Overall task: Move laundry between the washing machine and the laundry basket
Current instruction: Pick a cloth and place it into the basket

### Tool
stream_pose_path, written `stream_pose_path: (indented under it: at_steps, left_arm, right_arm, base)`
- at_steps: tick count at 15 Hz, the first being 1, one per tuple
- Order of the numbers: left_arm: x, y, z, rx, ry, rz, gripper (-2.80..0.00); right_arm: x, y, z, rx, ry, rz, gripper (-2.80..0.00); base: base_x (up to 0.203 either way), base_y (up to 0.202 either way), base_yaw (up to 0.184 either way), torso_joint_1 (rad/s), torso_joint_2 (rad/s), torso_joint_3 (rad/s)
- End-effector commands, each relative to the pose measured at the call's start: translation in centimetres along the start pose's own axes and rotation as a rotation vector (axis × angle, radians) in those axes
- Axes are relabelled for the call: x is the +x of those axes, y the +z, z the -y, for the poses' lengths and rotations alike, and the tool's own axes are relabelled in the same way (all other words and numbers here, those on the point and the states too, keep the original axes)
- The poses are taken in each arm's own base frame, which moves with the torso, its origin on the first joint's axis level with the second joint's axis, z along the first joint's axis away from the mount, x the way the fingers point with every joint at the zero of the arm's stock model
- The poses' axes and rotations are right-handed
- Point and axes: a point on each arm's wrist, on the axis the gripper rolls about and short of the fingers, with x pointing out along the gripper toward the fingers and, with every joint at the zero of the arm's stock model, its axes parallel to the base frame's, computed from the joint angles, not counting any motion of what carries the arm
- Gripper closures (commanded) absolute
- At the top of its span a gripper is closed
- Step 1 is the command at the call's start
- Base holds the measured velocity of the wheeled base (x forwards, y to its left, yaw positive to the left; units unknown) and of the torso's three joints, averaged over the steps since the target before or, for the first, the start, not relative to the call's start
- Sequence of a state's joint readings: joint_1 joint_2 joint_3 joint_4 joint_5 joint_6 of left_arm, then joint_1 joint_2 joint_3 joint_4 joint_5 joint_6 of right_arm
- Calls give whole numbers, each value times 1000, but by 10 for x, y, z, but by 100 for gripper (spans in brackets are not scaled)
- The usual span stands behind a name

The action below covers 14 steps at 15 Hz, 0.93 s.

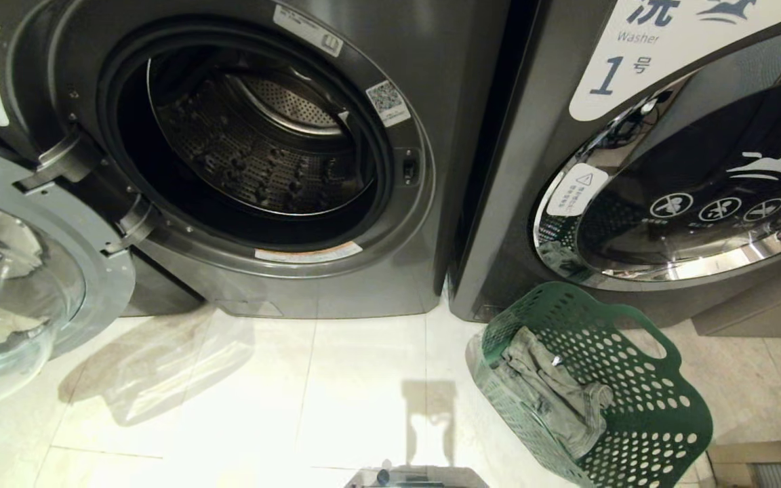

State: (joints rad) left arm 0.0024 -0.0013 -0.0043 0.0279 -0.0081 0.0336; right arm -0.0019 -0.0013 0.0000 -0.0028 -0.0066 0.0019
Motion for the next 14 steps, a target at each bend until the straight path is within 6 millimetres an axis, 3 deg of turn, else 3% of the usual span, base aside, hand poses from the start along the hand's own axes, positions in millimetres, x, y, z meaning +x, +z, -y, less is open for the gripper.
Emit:
stream_pose_path:
  at_steps: [1, 14]
  left_arm:
    - [0, 0, 0, 0, 0, 1, 0]
    - [0, 0, 0, 2, 0, 3, 0]
  right_arm:
    - [0, 0, 0, -2, 1, 1, 0]
    - [0, 0, -1, -104, 33, -6, 0]
  base:
    - [0, 0, 0, -2, -2, -183]
    - [0, 0, 0, 3, 3, -211]
